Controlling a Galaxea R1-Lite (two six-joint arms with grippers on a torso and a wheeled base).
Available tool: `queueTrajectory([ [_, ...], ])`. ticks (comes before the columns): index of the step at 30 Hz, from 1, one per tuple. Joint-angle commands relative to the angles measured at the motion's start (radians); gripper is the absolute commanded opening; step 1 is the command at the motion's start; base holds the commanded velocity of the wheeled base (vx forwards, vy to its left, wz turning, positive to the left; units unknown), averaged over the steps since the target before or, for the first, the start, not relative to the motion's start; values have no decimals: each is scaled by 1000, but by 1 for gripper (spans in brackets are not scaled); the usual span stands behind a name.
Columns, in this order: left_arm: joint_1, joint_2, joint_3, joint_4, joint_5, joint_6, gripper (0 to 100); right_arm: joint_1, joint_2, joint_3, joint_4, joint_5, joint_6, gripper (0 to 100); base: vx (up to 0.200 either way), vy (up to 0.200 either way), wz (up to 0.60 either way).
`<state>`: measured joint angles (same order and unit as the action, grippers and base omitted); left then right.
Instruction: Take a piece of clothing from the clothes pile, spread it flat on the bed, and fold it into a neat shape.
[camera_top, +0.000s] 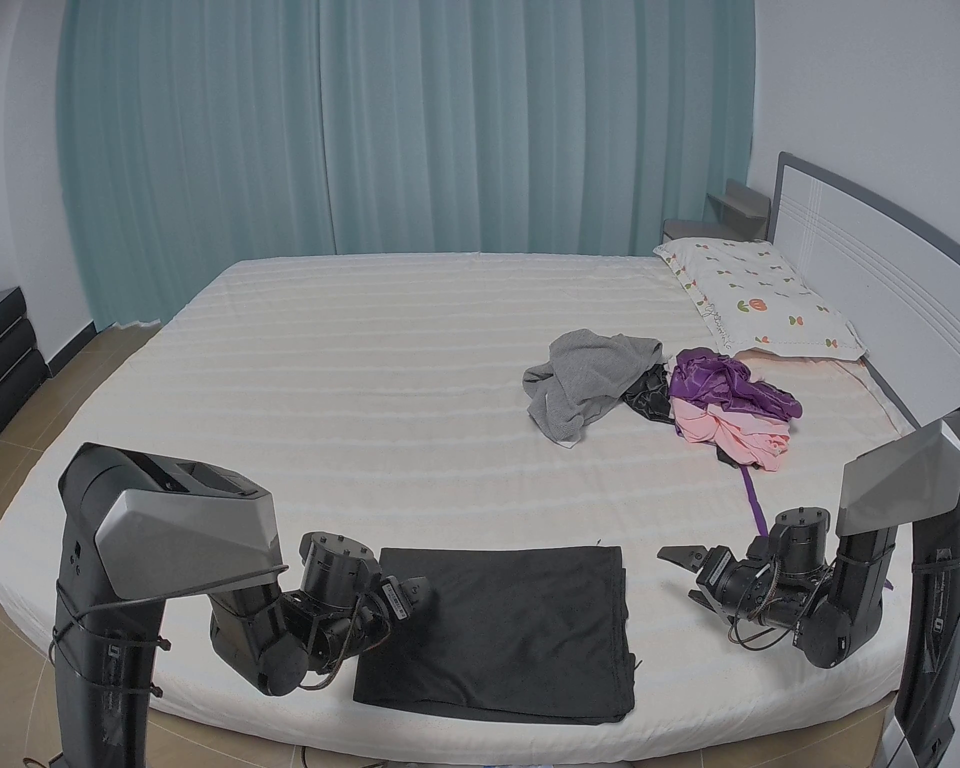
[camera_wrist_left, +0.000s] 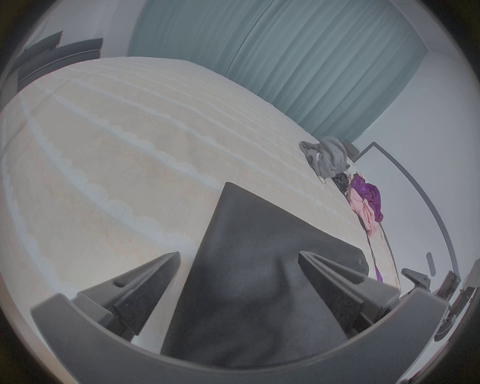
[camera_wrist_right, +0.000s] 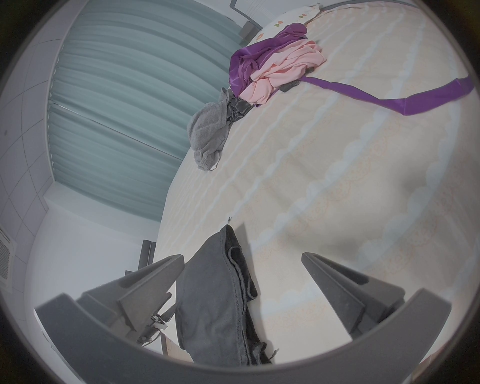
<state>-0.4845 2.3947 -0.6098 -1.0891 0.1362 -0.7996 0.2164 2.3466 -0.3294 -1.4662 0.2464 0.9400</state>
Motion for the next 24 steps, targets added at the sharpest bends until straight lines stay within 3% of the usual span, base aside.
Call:
queueTrajectory([
  [1,-14,6,7,-2,0,0,100,1,2,1,0,1,0,100,0,0,0],
  [5,-14,6,5,-2,0,-1,100,1,2,1,0,1,0,100,0,0,0],
  [6,-14,6,4,-2,0,-1,0,1,2,3,0,1,0,100,0,0,0],
  [24,-22,-2,59,-9,36,-12,0,9,3,4,0,4,2,100,0,0,0],
])
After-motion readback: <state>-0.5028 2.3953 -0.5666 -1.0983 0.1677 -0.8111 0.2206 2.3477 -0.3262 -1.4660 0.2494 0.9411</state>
